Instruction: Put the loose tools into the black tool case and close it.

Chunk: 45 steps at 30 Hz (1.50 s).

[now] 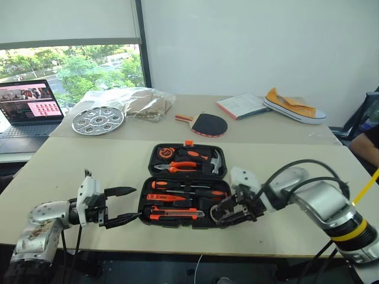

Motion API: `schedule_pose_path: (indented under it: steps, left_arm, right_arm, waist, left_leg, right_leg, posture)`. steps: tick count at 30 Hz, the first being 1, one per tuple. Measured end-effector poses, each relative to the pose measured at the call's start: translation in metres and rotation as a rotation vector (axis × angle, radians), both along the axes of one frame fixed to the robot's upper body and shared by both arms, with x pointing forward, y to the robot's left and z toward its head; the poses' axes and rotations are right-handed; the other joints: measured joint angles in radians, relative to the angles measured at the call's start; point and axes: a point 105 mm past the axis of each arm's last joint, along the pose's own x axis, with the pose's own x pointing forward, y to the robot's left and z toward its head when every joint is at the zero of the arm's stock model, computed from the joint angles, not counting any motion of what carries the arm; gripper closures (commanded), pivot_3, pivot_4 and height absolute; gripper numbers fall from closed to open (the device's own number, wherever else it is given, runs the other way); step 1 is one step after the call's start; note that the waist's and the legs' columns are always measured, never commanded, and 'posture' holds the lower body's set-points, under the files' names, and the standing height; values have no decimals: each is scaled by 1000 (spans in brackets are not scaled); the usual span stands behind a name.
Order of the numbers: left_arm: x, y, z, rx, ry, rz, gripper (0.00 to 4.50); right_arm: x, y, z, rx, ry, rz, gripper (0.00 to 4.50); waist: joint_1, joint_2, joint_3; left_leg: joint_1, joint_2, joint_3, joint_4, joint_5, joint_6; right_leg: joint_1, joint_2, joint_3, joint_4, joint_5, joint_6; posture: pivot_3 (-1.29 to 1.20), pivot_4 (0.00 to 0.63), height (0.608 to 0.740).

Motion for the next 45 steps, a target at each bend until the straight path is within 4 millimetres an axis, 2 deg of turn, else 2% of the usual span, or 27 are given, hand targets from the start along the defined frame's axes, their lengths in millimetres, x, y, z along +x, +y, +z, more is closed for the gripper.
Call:
schedule_pose_path:
  steps: [2,5,8,9,10,13,14,15,19,25,29,40,42,45]
  left_arm:
    - [3,4,2,-2,-7,45,0]
    - [16,13,-1,25,6,176,893]
    - [36,25,-2,66,7,357,2014]
    - [43,26,0,65,-3,402,2520]
    - [48,26,2,61,-16,441,2779]
    - [62,28,1,69,-14,533,3989]
    - [67,26,0,72,-10,550,4331]
    - [69,24,-1,75,-6,557,4464]
    - [78,7,-13,93,37,534,4464]
    - [83,-13,-21,107,83,466,4464]
    - [73,-16,-30,154,133,401,4464]
    - [35,-14,-35,176,159,338,4464]
    - [30,-13,-36,160,165,335,4464]
    - [27,-1,-38,110,195,377,4464]
  right_arm:
    - [4,-11,4,44,0,-44,2674]
    - [26,-35,4,100,-115,-188,3640]
    - [56,-63,-15,60,-275,-407,4493]
    - [62,-67,-20,47,-308,-449,4500]
    - [67,-69,-23,42,-344,-476,4500]
    - [83,-69,-28,53,-440,-550,4500]
    - [87,-68,-31,52,-462,-562,4500]
    - [89,-66,-34,51,-471,-563,4500]
    - [97,-41,-45,88,-459,-522,4500]
    - [99,-18,-39,113,-458,-424,4500]
    - [94,-15,-40,103,-427,-393,4500]
    - [54,-10,-52,77,-330,-312,4500]
    - [49,-13,-53,67,-334,-307,4500]
    - [42,-24,-54,43,-338,-310,4500]
  waist:
    - [2,0,0]
    - [5,0,0]
    - [4,0,0]
    - [4,0,0]
    - [4,0,0]
    - [-4,0,0]
    - [-6,0,0]
    - [-8,0,0]
    - [-19,0,0]
    - [-21,0,0]
    - [-21,1,0]
    - [-22,1,0]
    - [-20,1,0]
    - [-17,1,0]
  left_leg:
    - [0,0,0,0,0,0]
    - [0,0,0,0,0,0]
    - [0,0,1,0,1,-2]
    - [0,-1,2,0,1,-2]
    - [0,-1,2,0,2,-3]
    - [1,0,2,0,2,-4]
    - [1,0,2,0,3,-4]
    - [1,0,2,0,3,-5]
    - [1,0,2,0,3,-5]
    - [1,0,2,-1,3,-4]
    - [1,0,2,-1,2,-4]
    - [1,0,-2,-3,-1,-3]
    - [1,0,-2,-3,-1,-3]
    - [1,0,-2,-2,-1,-3]
  right_leg:
    - [0,0,0,0,0,0]
    - [1,0,0,0,0,0]
    - [0,0,1,2,0,0]
    - [-1,0,2,2,1,0]
    - [-1,0,2,2,1,-1]
    - [-1,2,3,3,2,-2]
    - [-1,2,3,3,2,-2]
    - [-1,2,3,3,2,-2]
    - [-1,3,3,4,2,-2]
    - [-1,3,3,3,2,-2]
    - [-1,3,3,4,2,-2]
    - [-2,5,3,2,2,-2]
    - [-2,5,3,1,2,-2]
    - [-1,4,3,0,2,-2]
  posture:
    - [0,150,740]
    - [0,150,740]
    - [0,150,740]
    - [0,150,740]
    - [0,150,740]
    - [0,150,740]
    - [0,150,740]
    - [0,150,740]
    - [0,150,740]
    - [0,150,740]
    - [0,150,740]
    - [0,150,740]
    - [0,150,740]
    - [0,150,740]
